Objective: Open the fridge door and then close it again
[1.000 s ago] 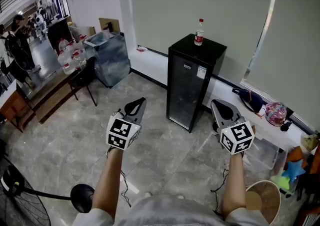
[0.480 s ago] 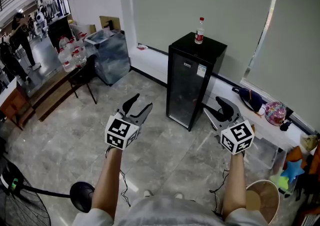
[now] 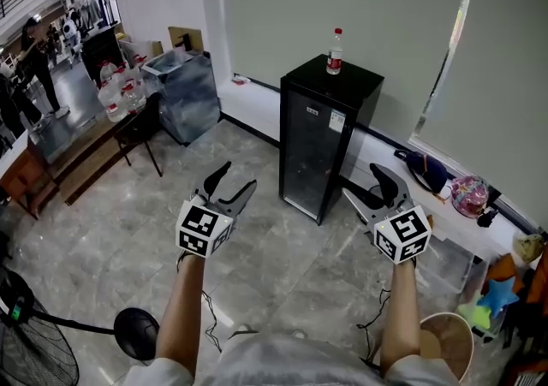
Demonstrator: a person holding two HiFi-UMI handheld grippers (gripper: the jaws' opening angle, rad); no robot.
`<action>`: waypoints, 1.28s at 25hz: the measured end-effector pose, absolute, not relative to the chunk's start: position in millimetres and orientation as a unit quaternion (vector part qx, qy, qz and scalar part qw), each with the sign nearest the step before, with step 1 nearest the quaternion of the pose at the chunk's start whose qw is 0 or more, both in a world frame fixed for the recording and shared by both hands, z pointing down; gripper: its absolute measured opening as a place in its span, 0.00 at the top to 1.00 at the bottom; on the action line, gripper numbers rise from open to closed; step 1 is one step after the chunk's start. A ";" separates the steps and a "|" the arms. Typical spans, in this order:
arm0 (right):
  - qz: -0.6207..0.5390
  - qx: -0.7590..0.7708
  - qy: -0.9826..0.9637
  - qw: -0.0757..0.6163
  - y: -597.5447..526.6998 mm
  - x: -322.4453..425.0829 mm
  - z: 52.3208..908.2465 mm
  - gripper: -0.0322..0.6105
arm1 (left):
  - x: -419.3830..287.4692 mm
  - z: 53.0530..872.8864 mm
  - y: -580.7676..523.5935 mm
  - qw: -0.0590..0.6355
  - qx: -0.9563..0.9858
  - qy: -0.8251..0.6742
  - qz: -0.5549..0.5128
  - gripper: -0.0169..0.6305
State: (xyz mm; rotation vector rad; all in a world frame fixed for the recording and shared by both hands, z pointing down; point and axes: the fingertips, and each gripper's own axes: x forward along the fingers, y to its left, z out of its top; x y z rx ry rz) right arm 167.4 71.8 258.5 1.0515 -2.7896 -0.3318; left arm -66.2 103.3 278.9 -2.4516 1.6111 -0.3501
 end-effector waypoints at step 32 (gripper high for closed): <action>-0.096 0.417 -0.896 0.119 -224.2 97.3 282.5 0.47 | -167.5 322.1 -208.8 0.063 -0.848 0.508 -0.137 0.58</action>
